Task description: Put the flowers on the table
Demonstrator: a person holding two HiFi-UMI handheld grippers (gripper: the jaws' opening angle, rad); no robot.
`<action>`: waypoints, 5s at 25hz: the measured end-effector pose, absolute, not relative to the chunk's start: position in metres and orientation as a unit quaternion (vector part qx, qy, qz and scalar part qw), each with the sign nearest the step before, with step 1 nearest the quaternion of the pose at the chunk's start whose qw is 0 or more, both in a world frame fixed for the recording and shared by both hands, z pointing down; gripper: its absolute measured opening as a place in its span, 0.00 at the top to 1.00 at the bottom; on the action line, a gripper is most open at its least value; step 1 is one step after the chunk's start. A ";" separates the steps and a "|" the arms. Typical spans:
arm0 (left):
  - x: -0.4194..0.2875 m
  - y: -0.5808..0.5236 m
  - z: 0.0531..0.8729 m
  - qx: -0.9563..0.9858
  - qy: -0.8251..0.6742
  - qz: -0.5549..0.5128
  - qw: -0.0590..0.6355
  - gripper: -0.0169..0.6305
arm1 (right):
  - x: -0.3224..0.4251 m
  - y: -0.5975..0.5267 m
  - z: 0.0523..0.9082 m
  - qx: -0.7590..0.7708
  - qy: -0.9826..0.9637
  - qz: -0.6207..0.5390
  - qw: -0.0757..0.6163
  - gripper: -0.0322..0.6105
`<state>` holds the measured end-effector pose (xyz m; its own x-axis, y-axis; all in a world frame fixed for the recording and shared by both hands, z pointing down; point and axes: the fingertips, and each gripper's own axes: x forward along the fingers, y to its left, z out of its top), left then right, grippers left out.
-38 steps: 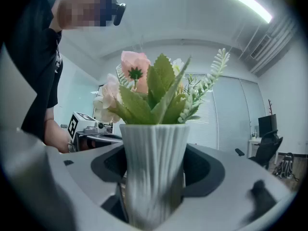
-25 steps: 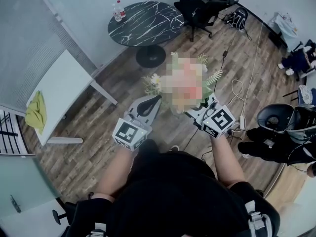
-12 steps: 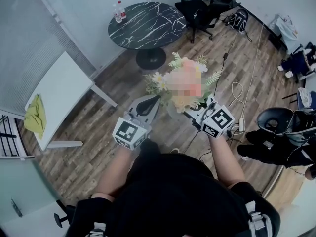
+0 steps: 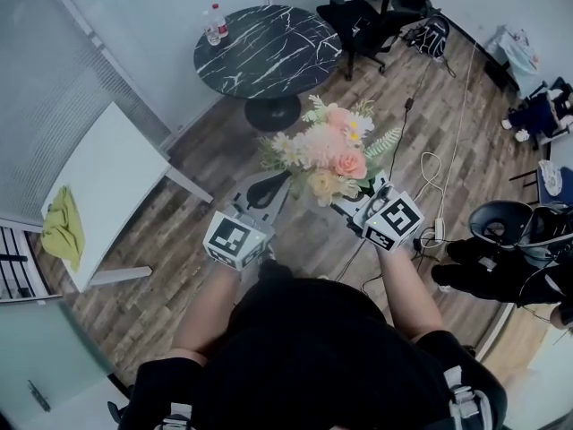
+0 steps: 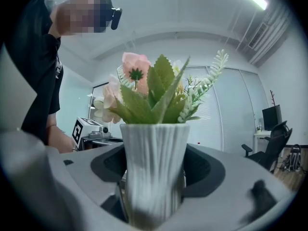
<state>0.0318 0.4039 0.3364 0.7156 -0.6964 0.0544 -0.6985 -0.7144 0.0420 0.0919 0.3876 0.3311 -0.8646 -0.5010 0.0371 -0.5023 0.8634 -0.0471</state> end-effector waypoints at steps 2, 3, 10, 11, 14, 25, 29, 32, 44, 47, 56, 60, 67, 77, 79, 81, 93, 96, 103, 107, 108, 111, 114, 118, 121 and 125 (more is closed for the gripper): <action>0.024 0.391 0.337 0.928 -0.372 0.019 0.028 0.95 | 0.084 0.375 0.331 0.265 -0.964 0.025 0.014 0.42; 0.020 0.385 0.337 0.929 -0.369 0.019 0.027 0.95 | 0.079 0.369 0.332 0.268 -0.963 0.024 0.014 0.42; -0.015 0.349 0.335 0.935 -0.352 0.015 0.024 0.95 | 0.046 0.331 0.330 0.293 -0.956 0.023 0.015 0.42; -0.018 0.346 0.334 0.936 -0.350 0.015 0.024 0.95 | 0.043 0.328 0.329 0.296 -0.955 0.023 0.014 0.42; -0.030 0.339 0.334 0.940 -0.341 0.014 0.022 0.95 | 0.031 0.321 0.329 0.306 -0.952 0.022 0.014 0.42; -0.073 0.315 0.337 0.949 -0.314 0.007 0.027 0.95 | -0.013 0.301 0.333 0.333 -0.943 0.025 0.017 0.42; -0.078 0.312 0.340 0.951 -0.309 0.005 0.028 0.95 | -0.019 0.299 0.335 0.337 -0.941 0.023 0.019 0.42; -0.077 0.307 0.343 0.951 -0.308 0.002 0.031 0.95 | -0.018 0.294 0.336 0.341 -0.940 0.021 0.020 0.42; -0.064 0.258 0.342 0.946 -0.324 0.011 0.028 0.95 | -0.005 0.241 0.336 0.329 -0.944 0.022 0.015 0.42; -0.056 0.240 0.343 0.944 -0.329 0.015 0.026 0.95 | 0.004 0.221 0.336 0.324 -0.946 0.024 0.011 0.42; -0.022 0.183 0.348 0.940 -0.340 0.020 0.030 0.95 | 0.034 0.160 0.339 0.308 -0.951 0.031 0.005 0.42; -0.004 0.159 0.348 0.937 -0.347 0.021 0.033 0.95 | 0.053 0.135 0.340 0.301 -0.953 0.034 0.004 0.42; 0.030 0.133 0.351 0.933 -0.357 0.024 0.038 0.95 | 0.085 0.103 0.348 0.288 -0.957 0.041 0.001 0.42; 0.064 0.102 0.364 0.924 -0.379 0.029 0.042 0.95 | 0.123 0.067 0.364 0.273 -0.961 0.049 -0.003 0.42; 0.067 0.096 0.364 0.923 -0.381 0.032 0.042 0.95 | 0.128 0.059 0.364 0.273 -0.961 0.051 -0.004 0.42; 0.070 0.089 0.363 0.921 -0.385 0.032 0.044 0.95 | 0.132 0.051 0.363 0.273 -0.961 0.052 -0.004 0.42; 0.058 0.051 0.374 0.919 -0.390 0.034 0.050 0.95 | 0.127 0.011 0.372 0.277 -0.959 0.053 0.002 0.42; 0.053 0.037 0.375 0.920 -0.386 0.030 0.051 0.95 | 0.121 -0.003 0.372 0.280 -0.959 0.052 0.004 0.42; 0.033 -0.008 0.373 0.923 -0.382 0.023 0.051 0.95 | 0.099 -0.046 0.369 0.282 -0.958 0.045 0.009 0.42; 0.019 -0.036 0.372 0.924 -0.377 0.022 0.050 0.95 | 0.085 -0.071 0.367 0.284 -0.958 0.042 0.010 0.42; 0.016 -0.043 0.373 0.925 -0.376 0.021 0.050 0.95 | 0.081 -0.077 0.367 0.285 -0.958 0.041 0.011 0.42; 0.008 -0.061 0.375 0.926 -0.373 0.019 0.050 0.95 | 0.071 -0.094 0.369 0.286 -0.957 0.038 0.013 0.42; 0.000 -0.076 0.378 0.927 -0.372 0.018 0.054 0.95 | 0.062 -0.107 0.371 0.286 -0.957 0.037 0.017 0.42; -0.011 -0.098 0.379 0.928 -0.368 0.017 0.056 0.95 | 0.049 -0.127 0.375 0.286 -0.957 0.039 0.023 0.42; -0.022 -0.116 0.378 0.929 -0.366 0.015 0.057 0.95 | 0.037 -0.142 0.376 0.287 -0.957 0.040 0.026 0.42; -0.034 -0.135 0.378 0.930 -0.362 0.014 0.057 0.95 | 0.024 -0.160 0.378 0.289 -0.956 0.037 0.029 0.42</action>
<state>-0.0335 -0.1347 0.3783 0.7378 -0.6716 0.0677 -0.6749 -0.7318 0.0949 0.0238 -0.1601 0.3779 -0.8313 -0.5506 0.0760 -0.5548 0.8302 -0.0545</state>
